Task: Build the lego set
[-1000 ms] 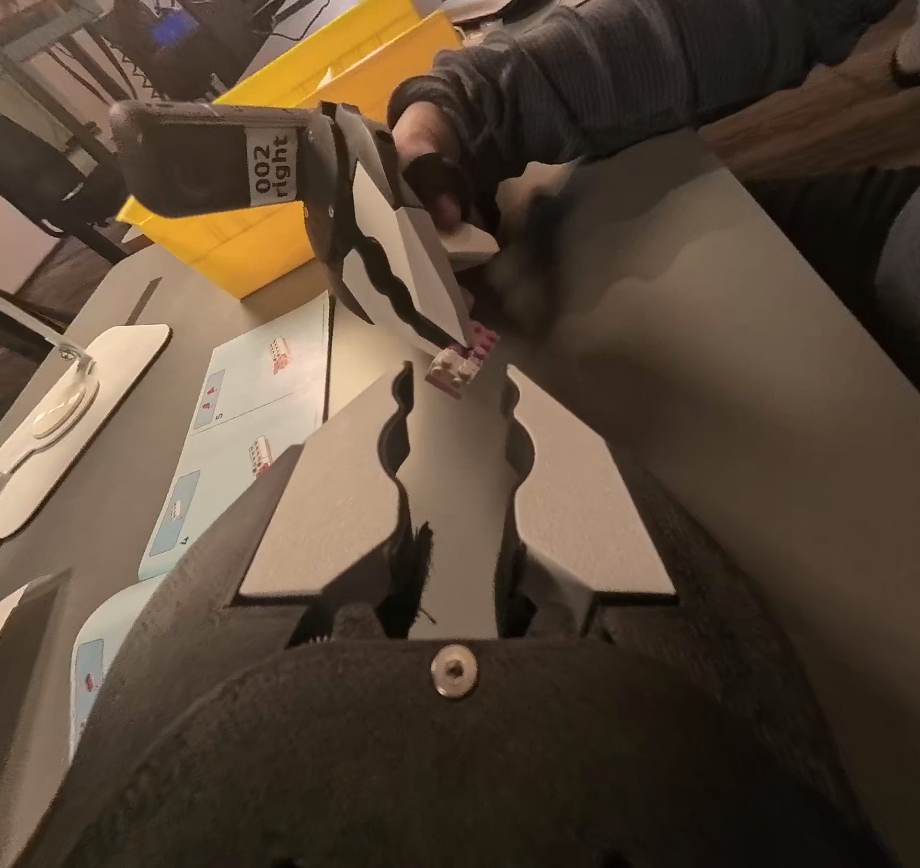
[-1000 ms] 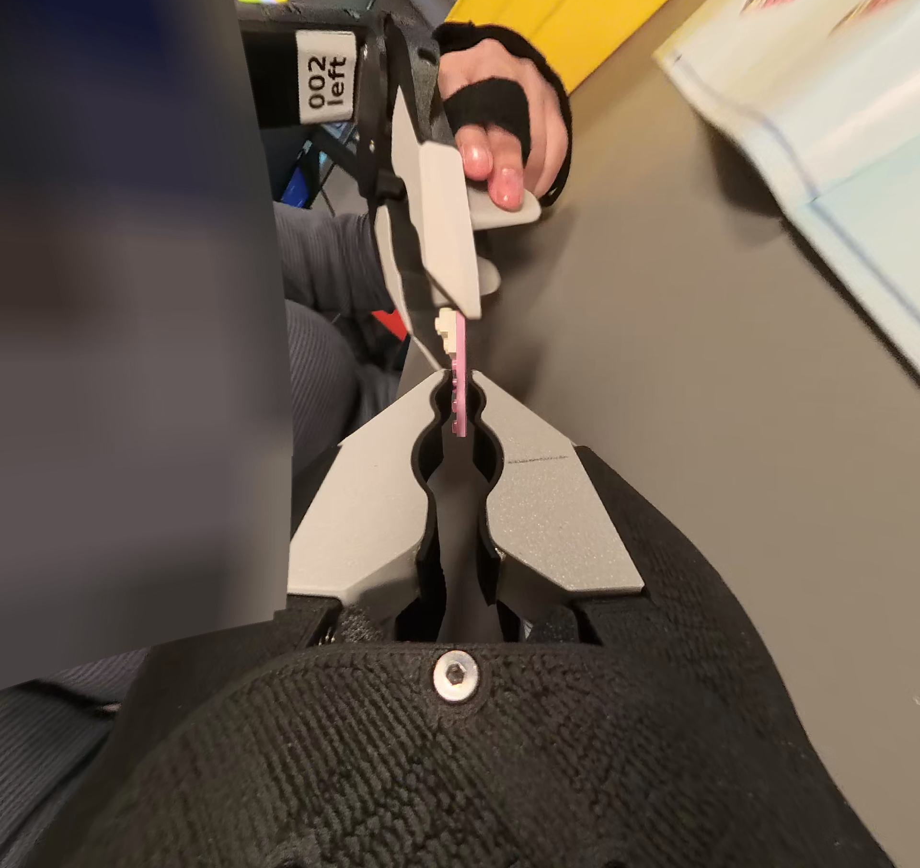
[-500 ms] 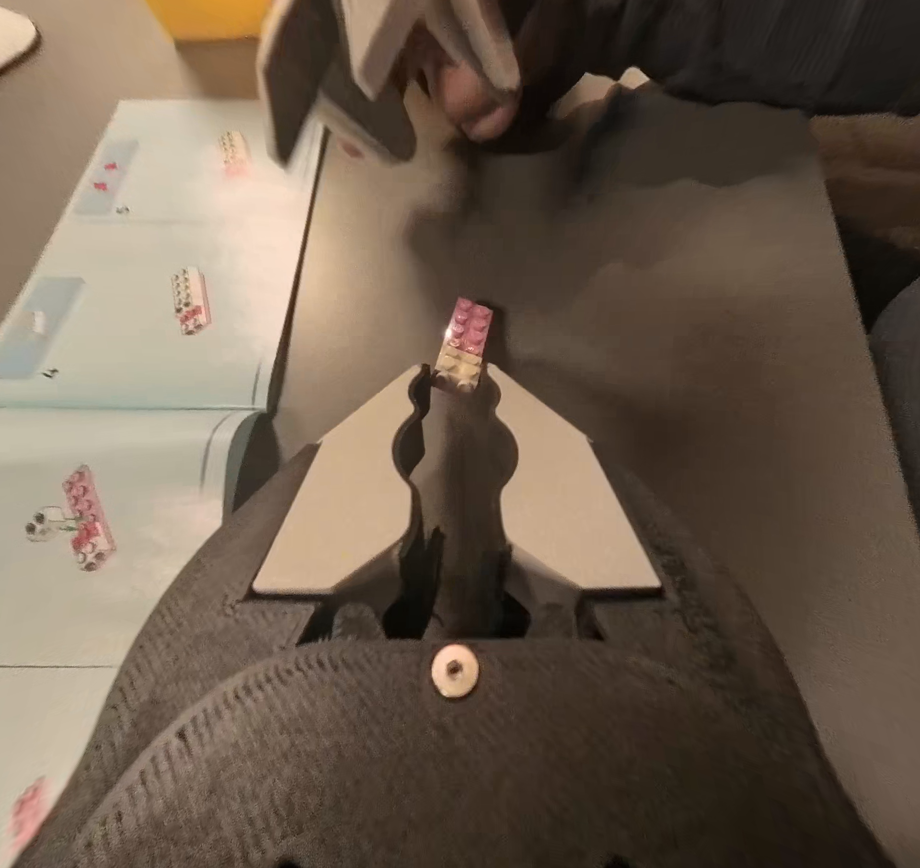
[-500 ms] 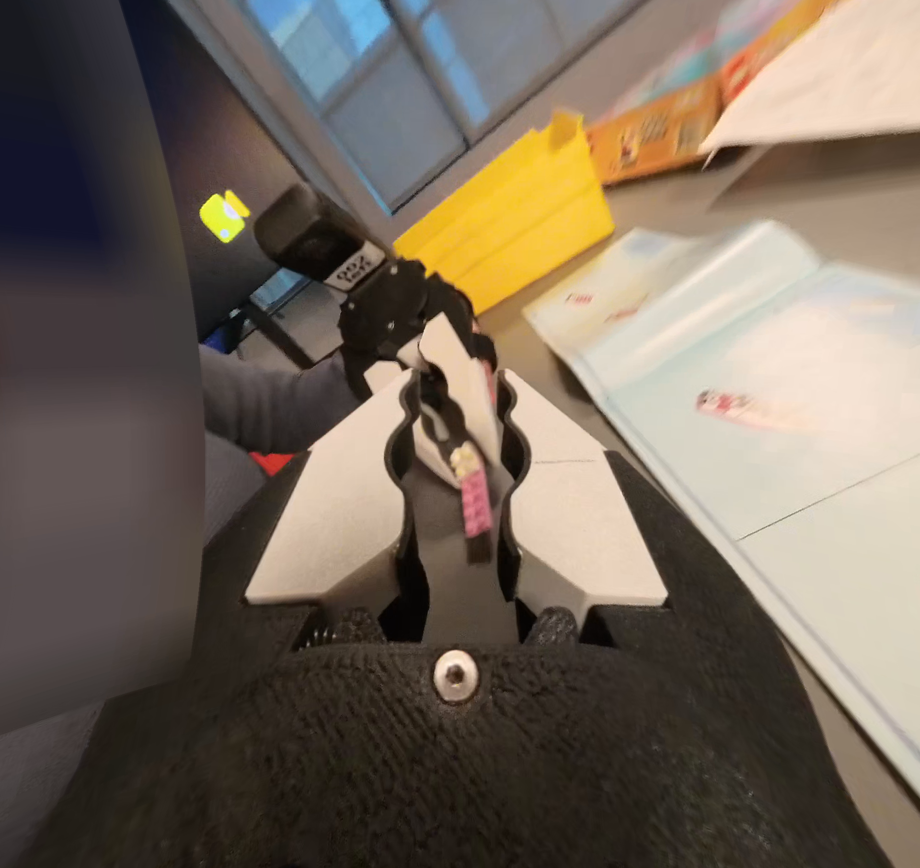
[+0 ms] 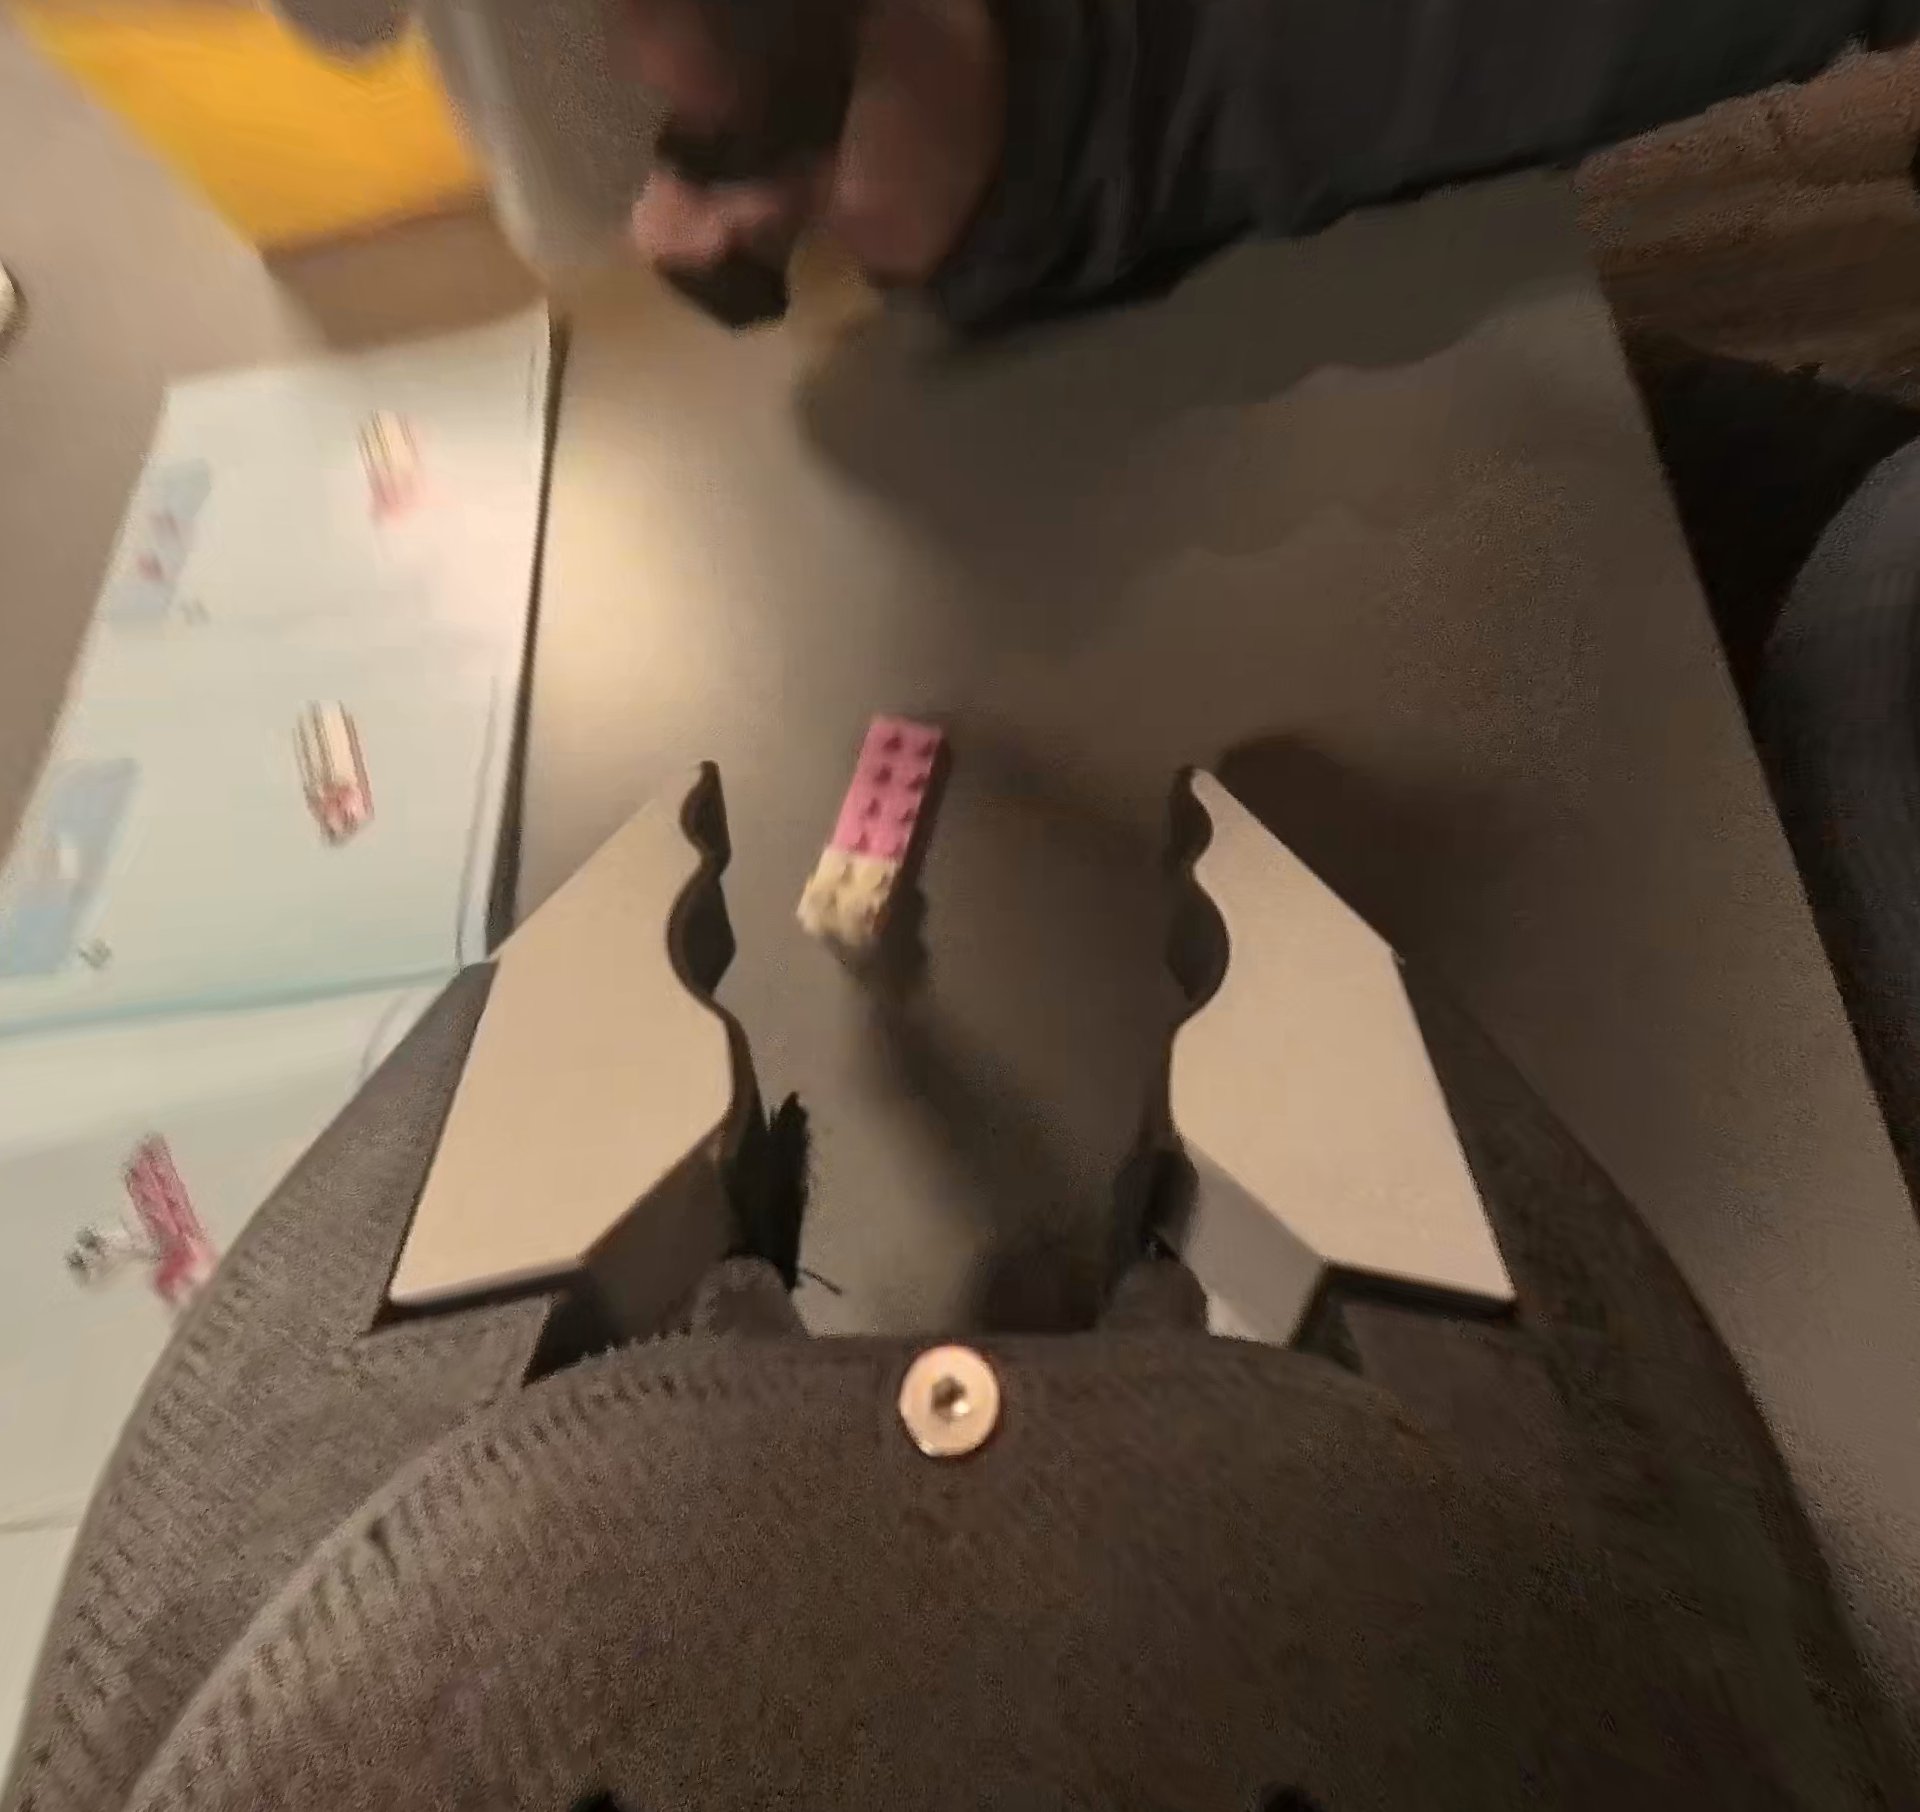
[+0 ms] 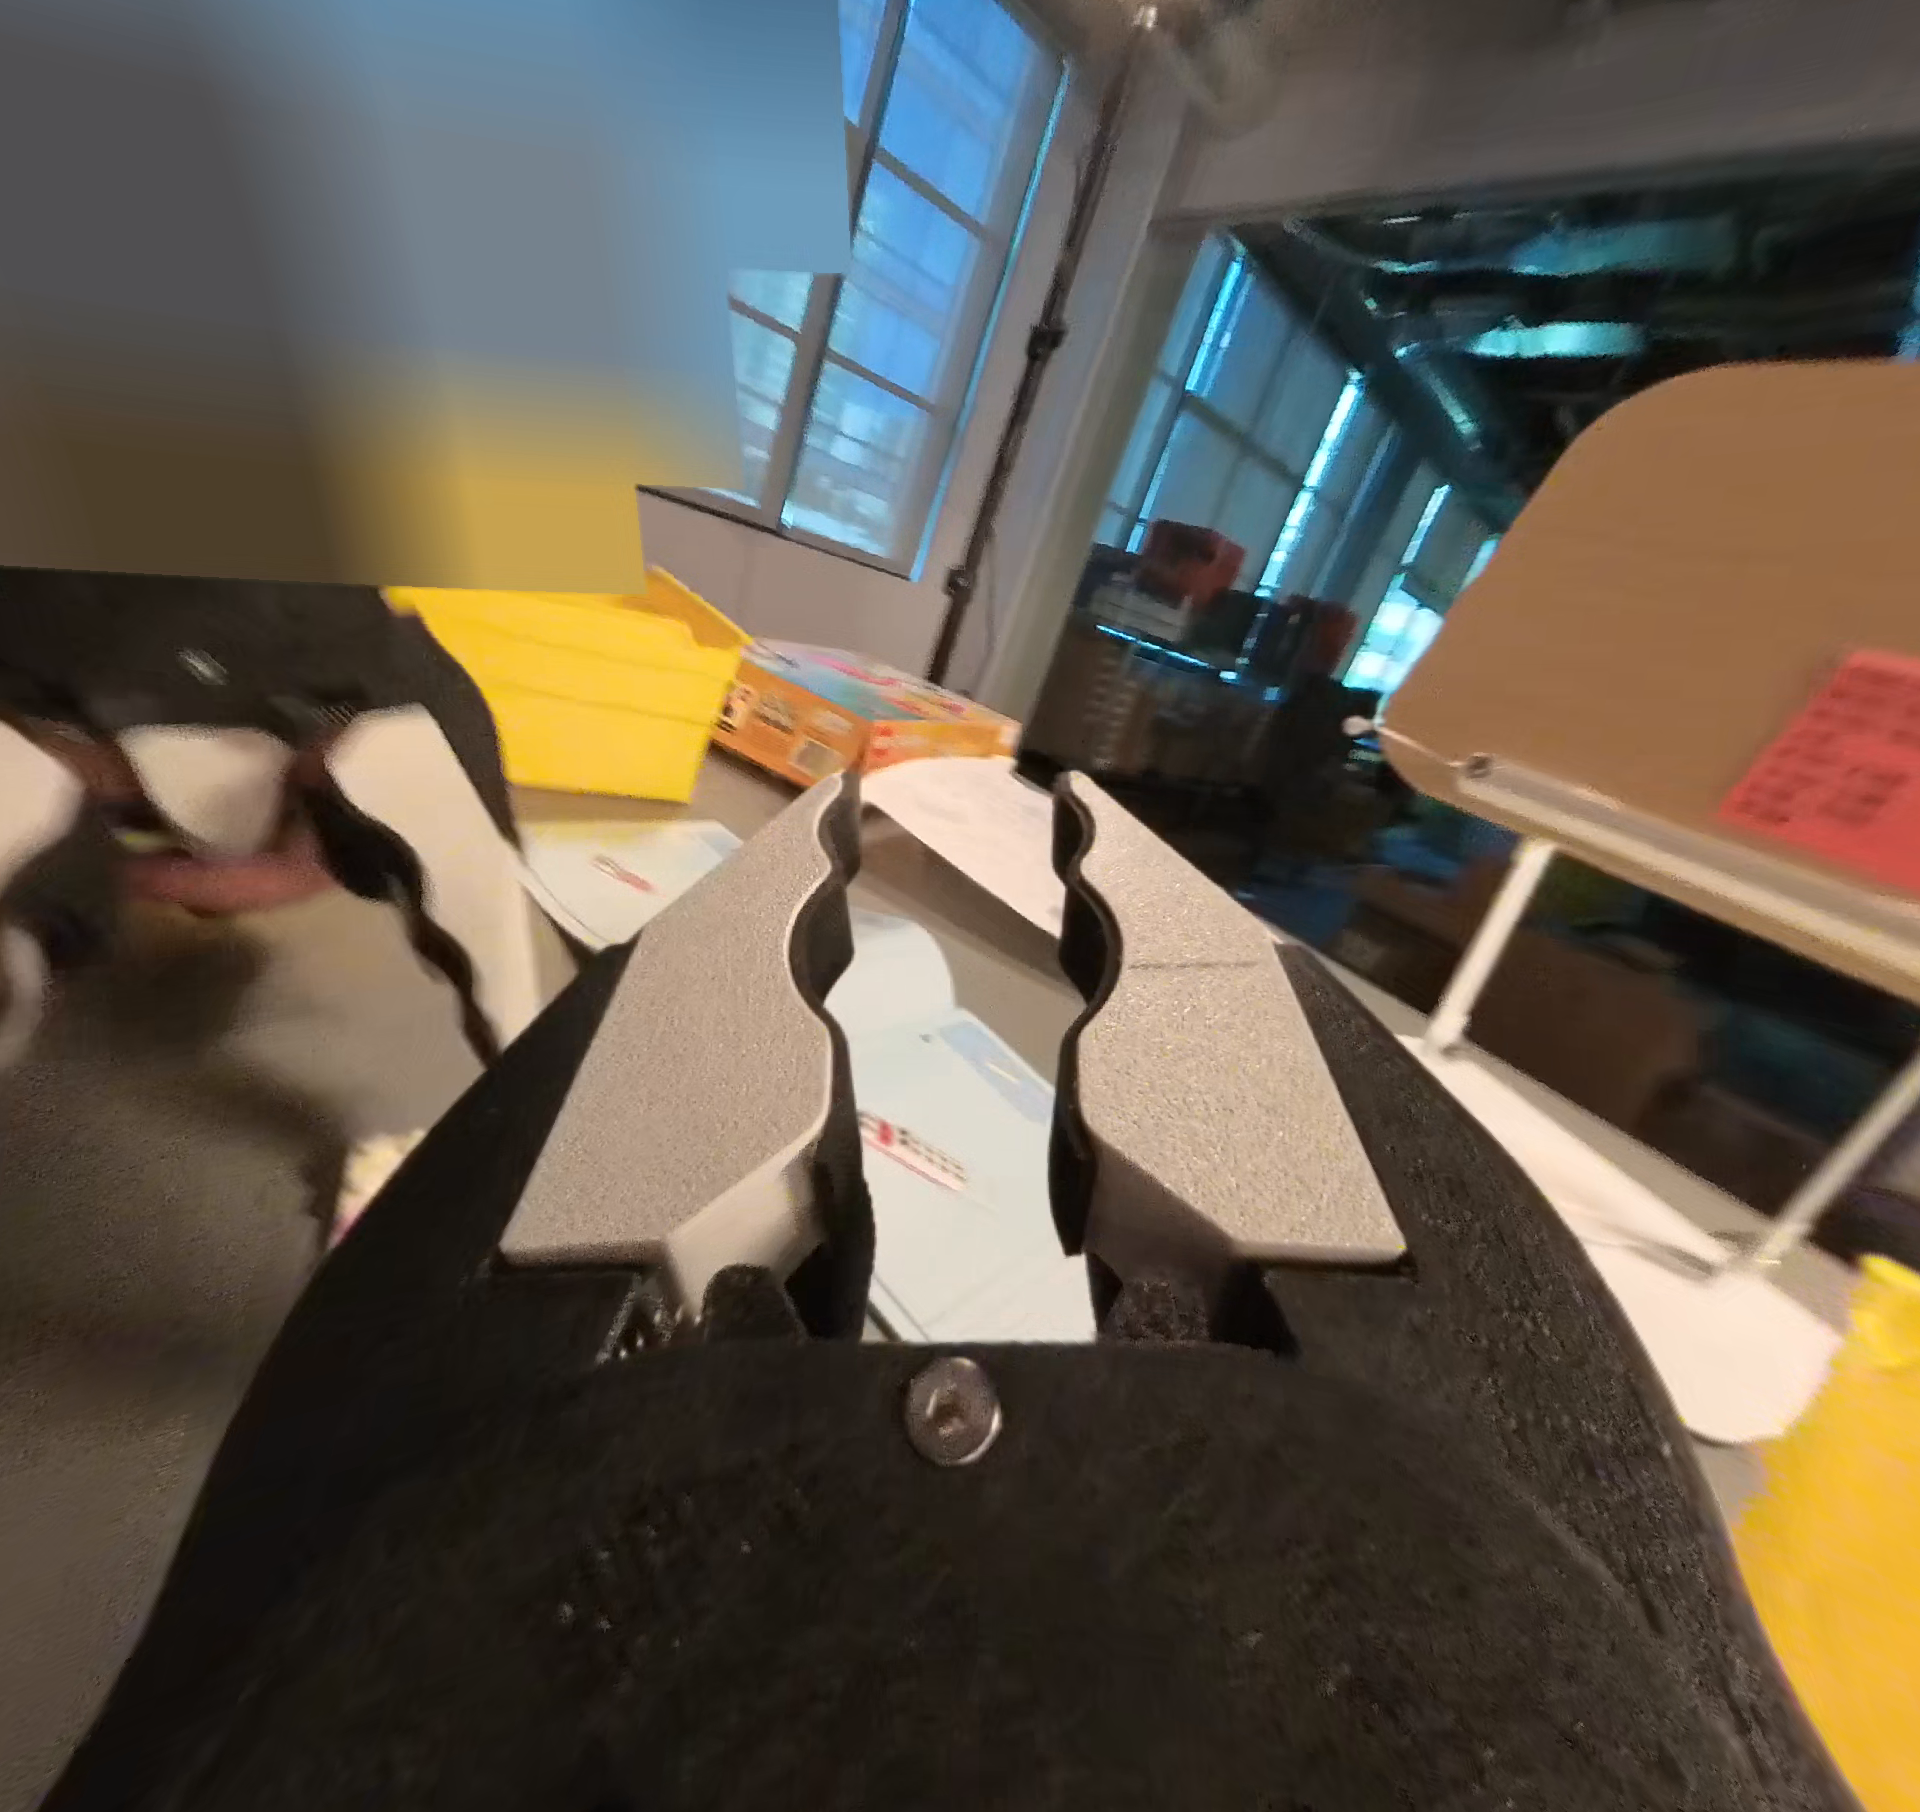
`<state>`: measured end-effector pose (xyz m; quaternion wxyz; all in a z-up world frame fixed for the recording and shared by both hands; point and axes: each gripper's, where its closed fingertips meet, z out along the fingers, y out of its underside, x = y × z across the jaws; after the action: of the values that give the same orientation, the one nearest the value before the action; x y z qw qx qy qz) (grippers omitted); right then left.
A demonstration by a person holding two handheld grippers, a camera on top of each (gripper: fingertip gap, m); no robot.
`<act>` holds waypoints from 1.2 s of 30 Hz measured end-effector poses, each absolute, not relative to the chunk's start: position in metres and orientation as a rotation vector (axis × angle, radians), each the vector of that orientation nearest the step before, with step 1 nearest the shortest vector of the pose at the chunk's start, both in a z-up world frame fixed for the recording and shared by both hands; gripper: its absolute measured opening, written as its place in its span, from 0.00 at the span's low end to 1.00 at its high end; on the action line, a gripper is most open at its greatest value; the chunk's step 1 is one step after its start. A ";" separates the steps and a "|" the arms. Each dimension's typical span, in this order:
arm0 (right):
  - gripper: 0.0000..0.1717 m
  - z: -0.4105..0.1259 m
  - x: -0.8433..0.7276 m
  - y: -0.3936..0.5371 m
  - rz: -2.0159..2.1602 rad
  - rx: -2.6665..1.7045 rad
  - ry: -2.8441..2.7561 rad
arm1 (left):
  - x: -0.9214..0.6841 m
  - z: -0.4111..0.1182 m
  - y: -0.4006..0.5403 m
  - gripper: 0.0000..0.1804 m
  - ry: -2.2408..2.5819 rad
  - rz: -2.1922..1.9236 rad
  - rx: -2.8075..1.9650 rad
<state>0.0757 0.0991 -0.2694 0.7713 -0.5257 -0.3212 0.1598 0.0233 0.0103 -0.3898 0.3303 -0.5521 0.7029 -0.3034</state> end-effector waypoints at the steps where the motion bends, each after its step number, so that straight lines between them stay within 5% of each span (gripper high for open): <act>1: 0.19 -0.273 0.075 0.102 0.272 -1.142 -0.714 | 0.026 -0.382 0.007 0.45 1.828 -0.771 -1.356; 4: 0.09 -0.289 0.077 0.113 0.063 -1.180 -0.767 | 0.035 -0.363 0.001 0.32 1.753 -0.731 -1.185; 12: 0.00 -0.300 0.078 0.117 -0.026 -1.202 -0.804 | 0.045 -0.367 -0.009 0.25 1.736 -0.707 -1.135; 21: 0.00 -0.300 0.094 0.125 -0.048 -1.255 -0.699 | 0.042 -0.363 0.011 0.25 1.634 -0.732 -1.252; 24: 0.00 -0.301 0.094 0.124 -0.071 -1.257 -0.704 | 0.035 -0.379 0.020 0.45 1.679 -0.728 -1.390; 26: 0.00 -0.301 0.093 0.122 -0.072 -1.261 -0.698 | 0.030 -0.392 0.023 0.49 1.706 -0.768 -1.514; 36: 0.00 -0.301 0.094 0.122 -0.063 -1.279 -0.673 | 0.020 -0.404 0.026 0.32 1.690 -0.912 -1.742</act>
<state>0.0945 0.1224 -0.3014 0.7497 -0.5851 -0.3077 -0.0290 0.0204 0.0259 -0.4036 0.2708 -0.6469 0.6274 -0.3385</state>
